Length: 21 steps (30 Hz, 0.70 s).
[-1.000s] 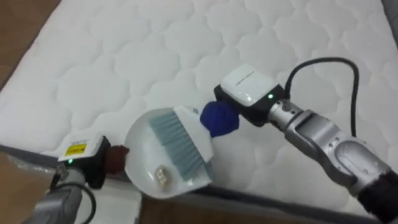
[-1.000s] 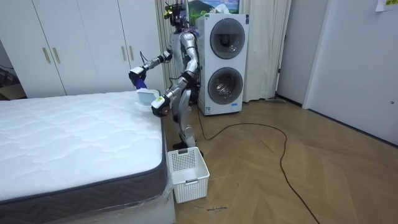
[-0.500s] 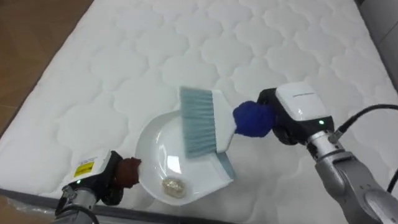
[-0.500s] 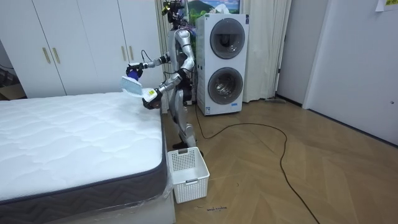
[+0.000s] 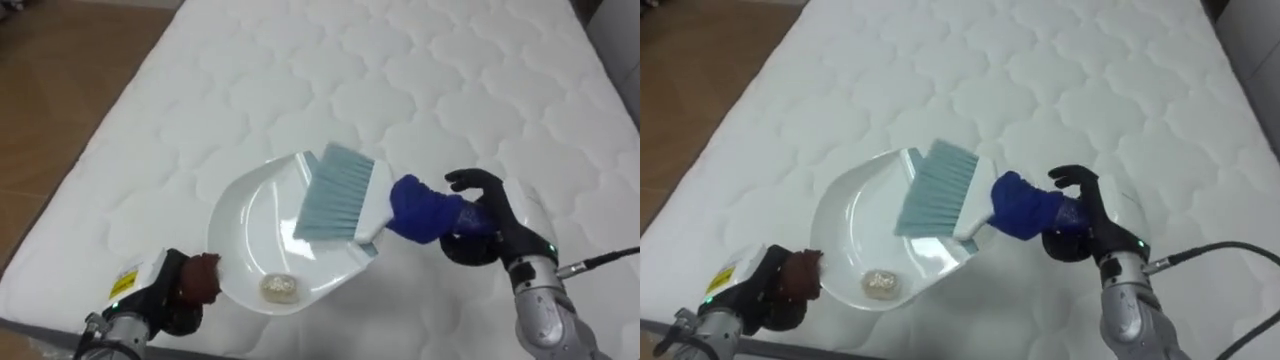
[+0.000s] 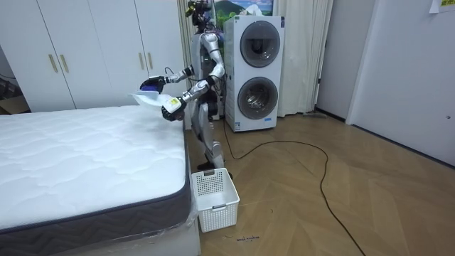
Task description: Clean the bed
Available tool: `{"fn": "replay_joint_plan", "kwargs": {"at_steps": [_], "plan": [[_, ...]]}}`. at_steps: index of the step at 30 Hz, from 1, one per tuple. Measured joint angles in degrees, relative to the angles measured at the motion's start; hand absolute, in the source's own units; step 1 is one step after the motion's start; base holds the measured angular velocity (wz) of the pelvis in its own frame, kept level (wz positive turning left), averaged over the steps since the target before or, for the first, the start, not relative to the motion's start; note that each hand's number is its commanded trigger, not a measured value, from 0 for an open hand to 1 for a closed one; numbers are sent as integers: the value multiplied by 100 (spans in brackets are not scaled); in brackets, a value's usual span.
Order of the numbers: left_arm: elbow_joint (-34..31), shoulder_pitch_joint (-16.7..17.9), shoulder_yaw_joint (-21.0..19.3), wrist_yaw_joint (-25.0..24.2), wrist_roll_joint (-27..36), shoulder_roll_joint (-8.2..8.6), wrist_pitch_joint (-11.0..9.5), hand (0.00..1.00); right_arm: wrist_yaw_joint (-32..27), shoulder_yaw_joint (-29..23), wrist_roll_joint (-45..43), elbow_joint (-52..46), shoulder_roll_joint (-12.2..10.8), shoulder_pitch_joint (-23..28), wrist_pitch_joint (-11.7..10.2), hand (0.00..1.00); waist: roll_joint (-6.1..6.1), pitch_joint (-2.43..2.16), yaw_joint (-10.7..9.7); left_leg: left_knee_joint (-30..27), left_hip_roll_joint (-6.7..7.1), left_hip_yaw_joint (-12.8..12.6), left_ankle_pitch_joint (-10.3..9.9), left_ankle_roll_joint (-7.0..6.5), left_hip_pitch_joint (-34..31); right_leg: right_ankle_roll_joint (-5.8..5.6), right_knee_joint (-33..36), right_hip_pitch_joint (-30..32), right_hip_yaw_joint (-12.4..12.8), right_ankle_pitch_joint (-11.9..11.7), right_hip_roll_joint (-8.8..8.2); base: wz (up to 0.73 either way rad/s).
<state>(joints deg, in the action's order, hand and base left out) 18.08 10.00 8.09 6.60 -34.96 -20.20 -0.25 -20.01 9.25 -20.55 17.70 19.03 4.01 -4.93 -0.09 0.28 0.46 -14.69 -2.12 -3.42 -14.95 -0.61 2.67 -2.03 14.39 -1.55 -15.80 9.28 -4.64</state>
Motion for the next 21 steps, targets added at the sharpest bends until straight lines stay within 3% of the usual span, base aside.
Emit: {"fn": "replay_joint_plan", "kwargs": {"at_steps": [1,4,10,14,16,17,18,19,21], "plan": [[-29,-30,-3,-6,68,11,-1,100,-24,-70,127,-1,-31,0,4,0,3,0,-74,3,79,167,9,-14,-38,-38,3,-45,31,31,-23,88],[-131,-59,-32,-12,182,21,-1,100,-105,-138,355,-9,-51,0,4,0,1,-1,-50,-17,135,407,50,-4,-168,-74,-15,-45,204,65,-20,51],[-131,-27,-288,-16,186,187,3,100,-242,-158,595,-10,-124,4,0,0,-2,0,139,-9,226,868,232,39,-348,-78,-215,-146,298,69,-2,41],[-249,2,-397,-10,176,362,-1,100,-278,-153,713,13,-136,3,-4,0,-24,-2,205,-112,272,1238,299,102,-608,-59,-224,-143,243,122,22,63],[-308,10,-397,-10,177,463,-17,100,-320,-155,755,105,-181,-8,-13,0,-32,-4,237,-242,284,1302,372,138,-823,-42,-224,-183,-107,149,19,85],[-307,6,-396,-11,185,480,-17,100,-330,-154,778,175,-186,-9,-18,0,-33,-2,223,-275,282,1276,388,140,-868,-39,-229,-225,-234,151,19,120],[-307,8,-393,-13,261,506,-16,100,-357,-155,863,340,-193,-3,-11,0,-56,7,158,-304,269,1089,456,133,-927,-24,-244,-346,-472,175,7,145],[-306,4,-391,-19,414,522,-15,100,-417,-169,913,489,-198,24,8,0,-92,12,103,-307,213,601,543,88,-969,8,-260,-461,-564,224,-17,150],[-301,-24,-420,-28,494,557,-15,100,-481,-211,911,502,-199,142,10,0,-130,28,116,-368,140,-2,638,23,-1103,0,-259,-545,-565,327,-38,134]]}}
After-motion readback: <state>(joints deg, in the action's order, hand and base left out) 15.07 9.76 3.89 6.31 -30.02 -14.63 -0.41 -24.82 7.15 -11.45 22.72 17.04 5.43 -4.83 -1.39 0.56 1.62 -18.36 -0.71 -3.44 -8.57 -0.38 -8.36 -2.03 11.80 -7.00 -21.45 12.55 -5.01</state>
